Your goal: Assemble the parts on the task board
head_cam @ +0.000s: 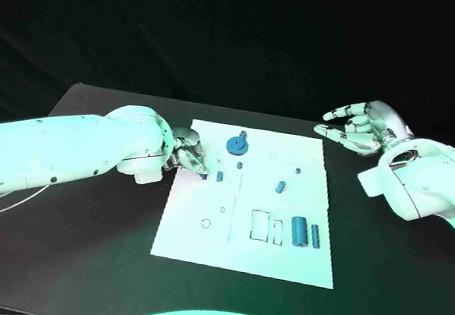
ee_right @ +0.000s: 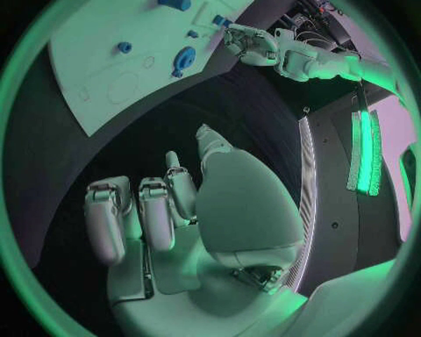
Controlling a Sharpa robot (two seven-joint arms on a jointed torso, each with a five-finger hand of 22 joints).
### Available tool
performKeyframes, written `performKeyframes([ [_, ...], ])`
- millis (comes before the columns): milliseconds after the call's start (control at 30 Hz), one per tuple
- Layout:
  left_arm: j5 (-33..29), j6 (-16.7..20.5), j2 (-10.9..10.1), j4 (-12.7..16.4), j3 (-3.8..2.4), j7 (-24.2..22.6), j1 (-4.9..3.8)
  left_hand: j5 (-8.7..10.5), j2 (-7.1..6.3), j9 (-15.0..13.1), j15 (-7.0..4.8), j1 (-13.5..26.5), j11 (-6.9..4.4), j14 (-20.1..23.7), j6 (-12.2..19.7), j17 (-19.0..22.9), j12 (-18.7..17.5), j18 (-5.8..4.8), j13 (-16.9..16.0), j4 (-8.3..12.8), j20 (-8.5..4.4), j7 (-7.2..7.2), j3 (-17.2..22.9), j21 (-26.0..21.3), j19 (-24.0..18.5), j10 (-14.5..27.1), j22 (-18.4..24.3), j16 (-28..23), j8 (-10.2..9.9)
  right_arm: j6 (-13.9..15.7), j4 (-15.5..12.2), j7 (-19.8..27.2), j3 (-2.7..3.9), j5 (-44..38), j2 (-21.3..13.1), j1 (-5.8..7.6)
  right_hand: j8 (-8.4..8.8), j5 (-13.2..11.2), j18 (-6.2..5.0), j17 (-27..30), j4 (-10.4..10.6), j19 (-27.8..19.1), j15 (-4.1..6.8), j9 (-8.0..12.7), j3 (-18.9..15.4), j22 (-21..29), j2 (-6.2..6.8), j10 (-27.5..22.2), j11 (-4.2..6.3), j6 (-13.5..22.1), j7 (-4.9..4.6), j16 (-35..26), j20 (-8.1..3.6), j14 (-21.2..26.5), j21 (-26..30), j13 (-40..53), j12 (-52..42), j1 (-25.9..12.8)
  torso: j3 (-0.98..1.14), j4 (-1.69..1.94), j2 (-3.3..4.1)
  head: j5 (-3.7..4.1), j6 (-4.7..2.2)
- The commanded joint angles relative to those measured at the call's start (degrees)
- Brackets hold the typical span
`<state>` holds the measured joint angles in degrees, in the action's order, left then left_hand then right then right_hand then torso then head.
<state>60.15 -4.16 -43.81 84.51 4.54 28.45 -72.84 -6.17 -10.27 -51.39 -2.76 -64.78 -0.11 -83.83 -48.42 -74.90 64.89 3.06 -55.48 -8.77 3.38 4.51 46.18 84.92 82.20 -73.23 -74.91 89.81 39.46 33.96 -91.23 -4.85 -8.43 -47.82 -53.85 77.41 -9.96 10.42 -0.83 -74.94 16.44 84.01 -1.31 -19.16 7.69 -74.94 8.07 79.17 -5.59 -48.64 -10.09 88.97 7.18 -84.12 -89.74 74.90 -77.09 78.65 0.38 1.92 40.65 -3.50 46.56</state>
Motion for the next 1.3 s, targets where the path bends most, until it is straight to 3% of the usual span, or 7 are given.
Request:
performKeyframes([
  [33,0.29,-0.79,0.13,0.16,0.02,0.06,0.06,-0.28,0.51,-0.06,-0.42,0.07,-0.01,-6.17,0.00,-15.10,0.36,-0.70,-0.09,8.87,0.00,-0.29,9.36,0.37,0.50,-0.35,-6.10,0.19,0.33,-0.75,-0.09,0.69,0.01,-0.45,0.00,-0.03,-0.34,0.16,0.83,-11.63,0.05,5.99,0.44,0.08,0.25,-15.06,0.10,0.19,0.38,0.48,-0.01,-0.22,-0.40,-5.05,-0.26,3.73,-0.30,-0.61,0.00,0.00,0.01,0.13,-0.03],
  [700,1.31,0.55,0.08,0.62,0.11,0.21,0.53,-0.24,0.50,-0.05,-0.46,0.23,-0.05,-6.17,-0.03,-15.10,0.53,-0.76,-0.27,8.95,-0.04,-0.33,9.57,0.50,0.70,-0.57,-6.35,0.19,0.43,-0.74,-0.12,0.75,0.01,-0.45,-0.09,-0.04,-0.52,0.31,0.83,-11.60,0.06,5.99,0.46,0.13,0.31,-15.06,0.14,0.24,0.39,0.51,0.01,-0.23,-0.41,-5.04,-0.26,3.75,-0.37,-0.84,0.02,0.02,-0.02,0.24,0.07],
  [1300,0.43,9.95,-3.19,5.05,-0.32,-2.03,1.86,-0.81,-0.05,0.06,-0.78,1.18,-0.39,-6.17,-0.58,-15.10,1.20,-0.92,-1.00,9.68,-0.32,-0.66,11.13,0.86,1.27,-1.58,-7.00,0.19,1.17,-0.77,-0.07,0.82,0.01,-0.44,-0.22,-0.11,-0.60,0.33,0.83,-11.59,0.08,5.99,0.46,0.15,0.32,-15.06,0.15,0.25,0.40,0.52,0.01,-0.24,-0.42,-5.04,-0.26,3.74,-0.38,-0.97,0.01,0.01,-0.03,0.22,0.15],
])
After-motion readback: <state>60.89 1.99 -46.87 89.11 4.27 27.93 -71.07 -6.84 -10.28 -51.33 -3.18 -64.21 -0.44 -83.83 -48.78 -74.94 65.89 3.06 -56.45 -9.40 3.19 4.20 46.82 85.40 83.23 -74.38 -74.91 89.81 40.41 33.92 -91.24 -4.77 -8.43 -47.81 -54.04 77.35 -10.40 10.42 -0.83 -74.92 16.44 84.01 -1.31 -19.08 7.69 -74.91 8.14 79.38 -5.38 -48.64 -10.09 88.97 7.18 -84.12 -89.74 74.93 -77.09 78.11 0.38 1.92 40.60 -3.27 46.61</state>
